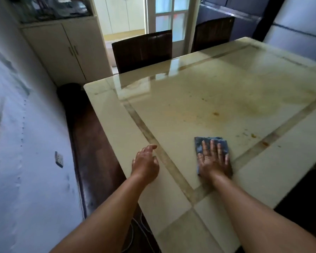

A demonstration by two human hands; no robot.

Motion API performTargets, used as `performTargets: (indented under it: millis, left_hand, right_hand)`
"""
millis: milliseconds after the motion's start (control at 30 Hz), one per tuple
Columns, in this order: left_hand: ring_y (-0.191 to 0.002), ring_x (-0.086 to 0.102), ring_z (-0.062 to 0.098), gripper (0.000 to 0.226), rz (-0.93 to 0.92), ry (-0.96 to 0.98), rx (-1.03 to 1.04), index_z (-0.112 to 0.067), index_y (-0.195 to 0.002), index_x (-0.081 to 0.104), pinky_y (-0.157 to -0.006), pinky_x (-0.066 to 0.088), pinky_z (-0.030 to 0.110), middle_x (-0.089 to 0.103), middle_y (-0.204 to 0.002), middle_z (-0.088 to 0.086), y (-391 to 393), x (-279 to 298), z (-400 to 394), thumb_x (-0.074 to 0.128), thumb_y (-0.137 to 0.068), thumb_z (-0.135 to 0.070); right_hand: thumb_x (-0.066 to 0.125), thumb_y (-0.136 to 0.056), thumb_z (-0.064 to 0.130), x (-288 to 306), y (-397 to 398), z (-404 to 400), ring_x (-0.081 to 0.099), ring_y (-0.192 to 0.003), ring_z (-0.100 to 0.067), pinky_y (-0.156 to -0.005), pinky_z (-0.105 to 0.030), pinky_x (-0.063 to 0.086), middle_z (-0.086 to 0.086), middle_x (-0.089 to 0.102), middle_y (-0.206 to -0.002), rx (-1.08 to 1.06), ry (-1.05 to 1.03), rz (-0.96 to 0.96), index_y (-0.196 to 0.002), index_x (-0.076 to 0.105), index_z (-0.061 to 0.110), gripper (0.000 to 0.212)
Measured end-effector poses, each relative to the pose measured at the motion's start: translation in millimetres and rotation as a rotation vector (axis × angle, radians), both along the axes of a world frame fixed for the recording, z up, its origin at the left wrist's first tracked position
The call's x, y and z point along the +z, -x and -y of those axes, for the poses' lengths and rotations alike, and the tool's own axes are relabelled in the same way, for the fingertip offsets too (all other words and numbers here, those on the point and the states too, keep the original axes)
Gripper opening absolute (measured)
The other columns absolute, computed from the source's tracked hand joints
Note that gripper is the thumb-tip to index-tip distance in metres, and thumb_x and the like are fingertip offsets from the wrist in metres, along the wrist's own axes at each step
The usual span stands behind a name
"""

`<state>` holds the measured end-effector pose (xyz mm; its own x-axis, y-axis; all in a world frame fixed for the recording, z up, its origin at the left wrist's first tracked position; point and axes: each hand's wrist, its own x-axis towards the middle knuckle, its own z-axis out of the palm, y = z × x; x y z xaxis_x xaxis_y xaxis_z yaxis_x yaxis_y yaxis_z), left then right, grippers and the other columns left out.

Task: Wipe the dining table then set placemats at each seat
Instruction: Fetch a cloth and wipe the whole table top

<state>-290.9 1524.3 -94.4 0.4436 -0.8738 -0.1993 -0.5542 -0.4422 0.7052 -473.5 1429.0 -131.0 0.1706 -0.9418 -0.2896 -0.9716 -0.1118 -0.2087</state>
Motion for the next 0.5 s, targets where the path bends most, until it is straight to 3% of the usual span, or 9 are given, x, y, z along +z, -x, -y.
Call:
performTargets:
  millis: [133,233,367,500]
  left_hand:
    - [-0.127,0.044,0.022,0.044,-0.076,0.004,-0.062,-0.021,-0.135,0.04,-0.107,0.039,0.043,0.048,-0.14,0.004,11.6,5.7,-8.6,0.042,-0.093,-0.011]
    - [-0.118,0.051,0.024,0.04,-0.137,-0.002,-0.099,-0.021,-0.131,0.044,-0.101,0.045,0.04,0.052,-0.133,0.008,27.1,9.3,-4.2,0.044,-0.092,-0.014]
    - [-0.114,0.054,0.025,0.036,-0.12,-0.005,-0.148,-0.02,-0.128,0.048,-0.098,0.043,0.032,0.056,-0.128,0.011,49.6,6.9,13.4,0.041,-0.093,-0.015]
    - [-0.112,0.053,0.021,0.035,-0.047,0.003,-0.177,-0.022,-0.127,0.048,-0.093,0.043,0.029,0.056,-0.128,0.008,63.5,-2.5,42.0,0.041,-0.094,-0.015]
  right_hand:
    - [0.007,-0.098,0.044,-5.2,-38.2,-68.2,-0.03,-0.139,-0.018,-0.111,-0.042,-0.02,0.006,-0.033,-0.151,0.172,-0.004,0.023,-0.144,-0.021,0.032,0.056]
    - [0.013,-0.097,0.048,-6.8,-51.8,-94.3,-0.023,-0.143,-0.015,-0.111,-0.039,-0.02,0.009,-0.02,-0.157,0.277,0.008,0.074,-0.147,-0.011,0.034,0.057]
    - [0.031,-0.095,0.045,-4.7,-34.2,-74.1,-0.001,-0.145,-0.012,-0.115,-0.037,-0.004,0.01,0.006,-0.158,0.23,0.048,0.137,-0.148,0.011,0.035,0.057]
    - [0.019,-0.098,0.044,-10.1,-2.0,-27.3,-0.01,-0.145,-0.011,-0.114,-0.038,-0.01,0.011,-0.004,-0.159,0.025,0.092,0.13,-0.148,0.007,0.04,0.051]
